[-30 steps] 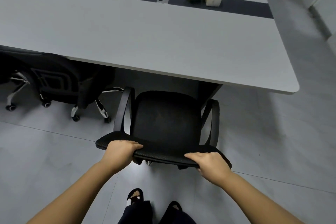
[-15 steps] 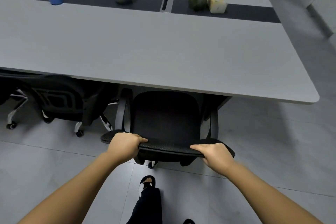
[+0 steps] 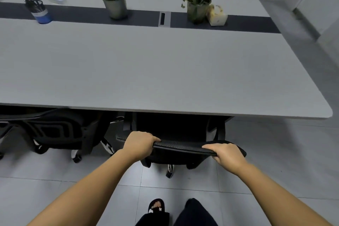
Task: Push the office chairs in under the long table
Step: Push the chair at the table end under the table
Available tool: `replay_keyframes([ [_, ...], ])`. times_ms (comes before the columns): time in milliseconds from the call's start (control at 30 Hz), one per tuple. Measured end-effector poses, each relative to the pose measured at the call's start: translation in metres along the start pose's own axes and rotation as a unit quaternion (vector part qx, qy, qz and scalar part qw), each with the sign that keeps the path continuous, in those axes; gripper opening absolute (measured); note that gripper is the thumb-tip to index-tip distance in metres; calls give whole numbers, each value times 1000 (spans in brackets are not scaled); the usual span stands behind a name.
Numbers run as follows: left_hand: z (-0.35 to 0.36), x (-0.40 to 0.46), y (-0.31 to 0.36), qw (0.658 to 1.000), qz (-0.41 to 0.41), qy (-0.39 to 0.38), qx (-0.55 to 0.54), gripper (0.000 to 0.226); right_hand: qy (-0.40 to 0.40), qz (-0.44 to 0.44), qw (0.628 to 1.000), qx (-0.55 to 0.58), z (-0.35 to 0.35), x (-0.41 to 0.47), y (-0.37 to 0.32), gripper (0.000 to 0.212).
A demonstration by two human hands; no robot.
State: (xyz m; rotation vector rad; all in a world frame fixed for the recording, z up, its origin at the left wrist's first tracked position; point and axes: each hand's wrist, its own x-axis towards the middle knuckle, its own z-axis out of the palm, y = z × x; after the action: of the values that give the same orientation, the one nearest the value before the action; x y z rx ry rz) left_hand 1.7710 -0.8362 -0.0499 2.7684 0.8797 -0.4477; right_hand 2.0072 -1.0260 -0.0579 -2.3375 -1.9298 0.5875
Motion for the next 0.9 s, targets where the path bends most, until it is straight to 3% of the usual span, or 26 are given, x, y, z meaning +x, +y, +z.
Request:
replay_keyframes([
  [500,-26,70,-5,999,-29,17,-12,46,-37,-23,998,36,-45,77,48,40],
  [900,-28,74,-18,999,-33,14,-32,44,-53,-6,998,39,-42,86,38,38],
])
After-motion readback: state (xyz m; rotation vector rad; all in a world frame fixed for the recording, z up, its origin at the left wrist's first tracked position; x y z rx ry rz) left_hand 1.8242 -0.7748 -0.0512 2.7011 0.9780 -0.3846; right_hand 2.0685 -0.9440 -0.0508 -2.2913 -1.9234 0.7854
